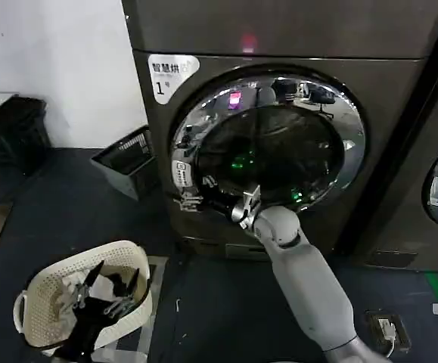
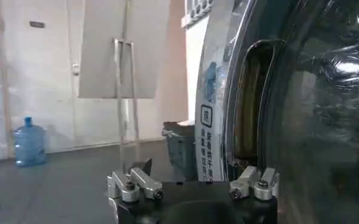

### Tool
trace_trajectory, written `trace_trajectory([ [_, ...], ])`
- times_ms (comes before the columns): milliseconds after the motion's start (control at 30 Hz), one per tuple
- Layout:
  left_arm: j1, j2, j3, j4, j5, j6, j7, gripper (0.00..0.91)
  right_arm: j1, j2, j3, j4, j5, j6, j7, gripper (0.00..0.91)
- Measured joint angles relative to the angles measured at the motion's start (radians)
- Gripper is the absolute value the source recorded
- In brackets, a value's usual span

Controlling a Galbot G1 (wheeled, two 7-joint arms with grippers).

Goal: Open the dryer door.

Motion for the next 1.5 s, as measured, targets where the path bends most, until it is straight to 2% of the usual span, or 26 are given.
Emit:
trace_trajectory([
  [367, -0.017, 0.013, -0.04, -0.008, -0.027, 0.048, 0.036, 0.907, -0.018, -0.022, 0.027, -0.011, 0.012, 0.008, -0.152, 0.907],
  [833, -0.066, 0.048, -0.094, -0.025, -0.108, 0.175, 0.038, 0.907, -0.02, -0.051, 0.055, -0.038, 0.014, 0.01, -0.306, 0.907],
  [1033, -0.104, 0.074, -0.125, -0.008, -0.14, 0.221, 0.069, 0.907, -0.029, -0.067, 0.06, -0.03, 0.017, 0.004, -0.366, 0.907],
  [1500, -0.183, 0.183, -0.163, 0.071, -0.283, 0.206, 0.156, 0.907, -0.058, -0.115, 0.076, 0.025, 0.065, -0.033, -0.505, 0.907],
])
